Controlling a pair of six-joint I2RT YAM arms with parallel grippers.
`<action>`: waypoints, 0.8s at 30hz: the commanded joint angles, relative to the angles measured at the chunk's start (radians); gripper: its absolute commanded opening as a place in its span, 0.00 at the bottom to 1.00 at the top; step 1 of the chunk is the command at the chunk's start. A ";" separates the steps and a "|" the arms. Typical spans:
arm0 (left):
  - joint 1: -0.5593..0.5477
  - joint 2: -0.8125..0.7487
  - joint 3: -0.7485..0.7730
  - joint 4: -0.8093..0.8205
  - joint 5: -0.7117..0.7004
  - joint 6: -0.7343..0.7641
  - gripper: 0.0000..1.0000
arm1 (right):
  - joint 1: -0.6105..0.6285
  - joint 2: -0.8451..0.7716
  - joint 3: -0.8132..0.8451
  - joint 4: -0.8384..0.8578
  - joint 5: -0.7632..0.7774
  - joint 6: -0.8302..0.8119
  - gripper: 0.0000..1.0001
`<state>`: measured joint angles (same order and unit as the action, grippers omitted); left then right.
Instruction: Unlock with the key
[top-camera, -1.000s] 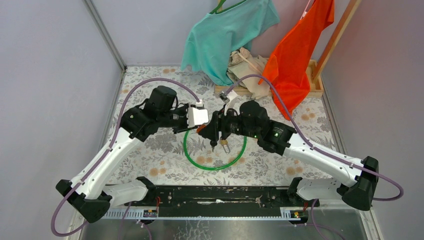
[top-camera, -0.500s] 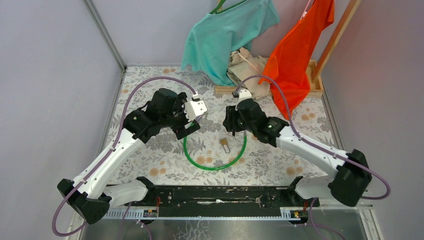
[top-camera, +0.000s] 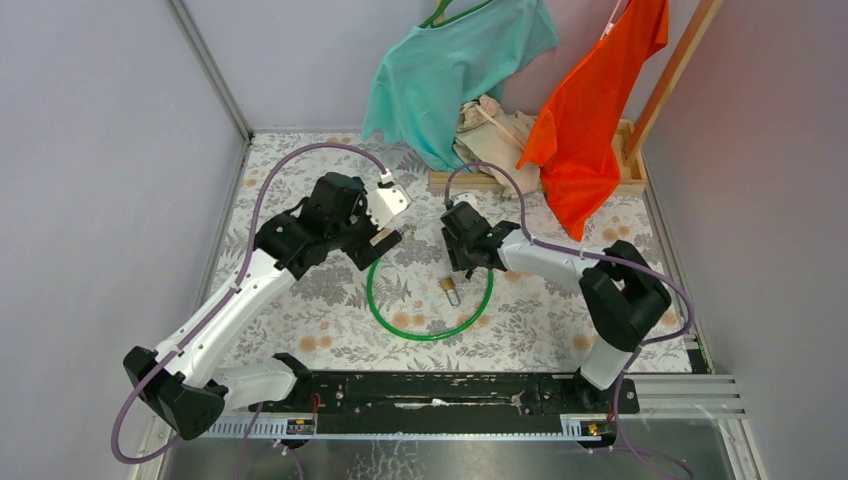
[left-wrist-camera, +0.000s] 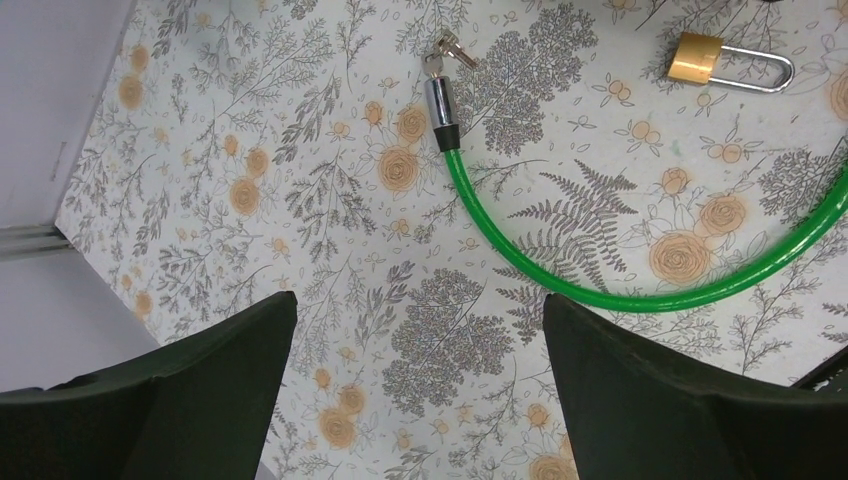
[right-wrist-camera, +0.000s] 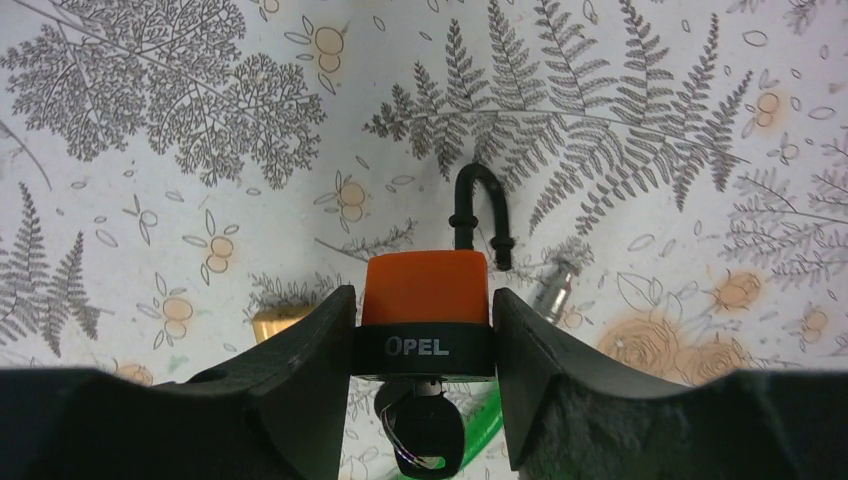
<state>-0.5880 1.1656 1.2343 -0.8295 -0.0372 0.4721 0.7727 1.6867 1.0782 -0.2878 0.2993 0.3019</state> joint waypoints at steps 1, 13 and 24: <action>0.011 -0.030 0.029 0.071 -0.006 -0.067 1.00 | -0.029 0.049 0.093 0.006 -0.039 0.004 0.00; 0.029 -0.048 0.024 0.085 0.016 -0.095 1.00 | -0.101 0.088 0.075 0.017 -0.245 0.080 0.31; 0.081 -0.033 0.007 0.115 -0.023 -0.143 1.00 | -0.103 -0.100 0.097 -0.039 -0.161 0.072 0.99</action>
<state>-0.5392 1.1347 1.2358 -0.7948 -0.0349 0.3656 0.6739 1.7107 1.1297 -0.3111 0.0929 0.3775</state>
